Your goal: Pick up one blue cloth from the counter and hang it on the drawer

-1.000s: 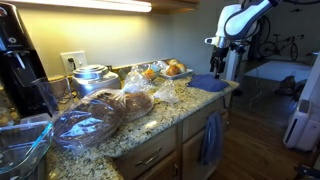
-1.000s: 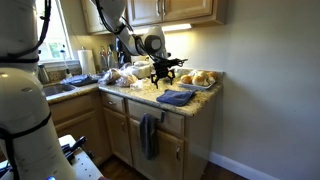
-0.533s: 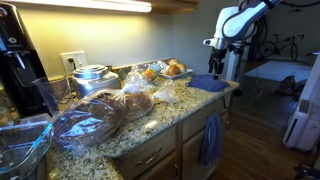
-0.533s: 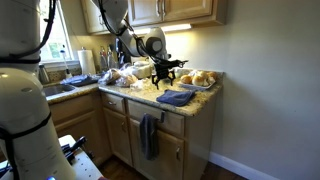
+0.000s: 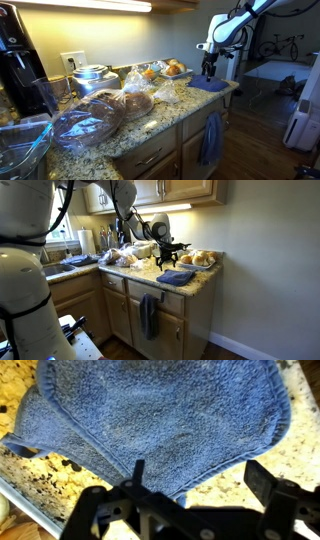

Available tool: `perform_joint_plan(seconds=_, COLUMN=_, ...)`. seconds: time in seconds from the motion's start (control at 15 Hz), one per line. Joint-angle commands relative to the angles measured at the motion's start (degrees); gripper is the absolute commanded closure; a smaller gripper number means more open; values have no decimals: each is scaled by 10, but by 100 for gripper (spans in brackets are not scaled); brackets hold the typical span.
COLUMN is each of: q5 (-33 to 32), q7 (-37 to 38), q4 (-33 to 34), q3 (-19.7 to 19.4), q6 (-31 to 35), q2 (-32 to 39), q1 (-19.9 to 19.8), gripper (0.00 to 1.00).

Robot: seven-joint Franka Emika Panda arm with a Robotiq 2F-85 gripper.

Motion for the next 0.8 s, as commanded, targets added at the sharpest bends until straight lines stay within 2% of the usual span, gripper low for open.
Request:
perform_joint_plan(seconds=0.0, q5=19, q7=-38, q4=47, q3=21, q6=2, q2=43, q1=-22, gripper=0)
perform_joint_plan(seconds=0.6, q5=29, q7=-84, q4=126, q3=51, q6=12, q2=130, q1=-49, gripper=0)
perform_joint_plan(seconds=0.67, q5=27, q7=-86, q4=129, q3=53, q6=12, q2=132, q1=-50, gripper=25)
perform_joint_plan(seconds=0.73, q5=28, q7=-88, q4=131, q3=54, q6=13, q2=132, q1=-51, gripper=26)
